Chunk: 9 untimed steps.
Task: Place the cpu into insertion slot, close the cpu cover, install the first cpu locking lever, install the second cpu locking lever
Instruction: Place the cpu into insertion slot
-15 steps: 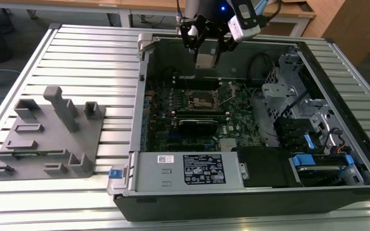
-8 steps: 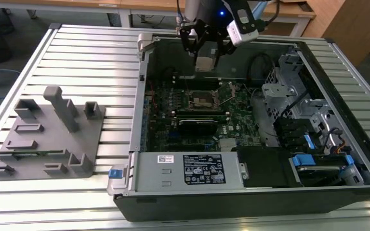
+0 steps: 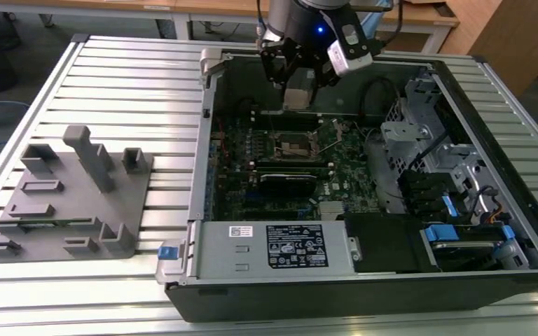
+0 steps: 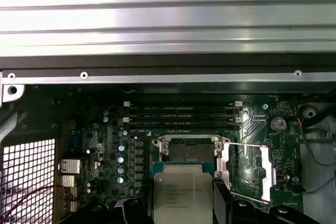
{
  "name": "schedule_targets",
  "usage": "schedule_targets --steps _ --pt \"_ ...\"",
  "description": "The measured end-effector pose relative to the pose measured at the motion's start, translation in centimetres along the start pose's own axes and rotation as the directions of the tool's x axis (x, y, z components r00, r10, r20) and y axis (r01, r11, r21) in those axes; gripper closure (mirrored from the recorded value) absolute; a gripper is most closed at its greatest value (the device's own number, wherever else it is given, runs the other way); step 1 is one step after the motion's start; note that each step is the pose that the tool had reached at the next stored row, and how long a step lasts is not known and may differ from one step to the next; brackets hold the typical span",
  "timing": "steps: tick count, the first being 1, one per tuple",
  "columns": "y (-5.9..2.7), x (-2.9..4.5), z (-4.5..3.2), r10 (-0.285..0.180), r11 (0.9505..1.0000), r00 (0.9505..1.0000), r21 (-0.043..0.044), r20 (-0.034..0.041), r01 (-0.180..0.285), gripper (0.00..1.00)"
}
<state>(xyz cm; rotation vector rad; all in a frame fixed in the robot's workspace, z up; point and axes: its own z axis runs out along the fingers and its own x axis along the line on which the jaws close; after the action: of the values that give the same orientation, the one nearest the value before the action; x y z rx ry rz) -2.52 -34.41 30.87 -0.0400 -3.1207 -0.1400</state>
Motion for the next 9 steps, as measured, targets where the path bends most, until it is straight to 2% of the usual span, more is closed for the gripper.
schedule_targets --steps 9 --pt "-0.02 0.00 0.23 0.000 1.0000 1.0000 0.0001 0.0000 0.000 0.46"
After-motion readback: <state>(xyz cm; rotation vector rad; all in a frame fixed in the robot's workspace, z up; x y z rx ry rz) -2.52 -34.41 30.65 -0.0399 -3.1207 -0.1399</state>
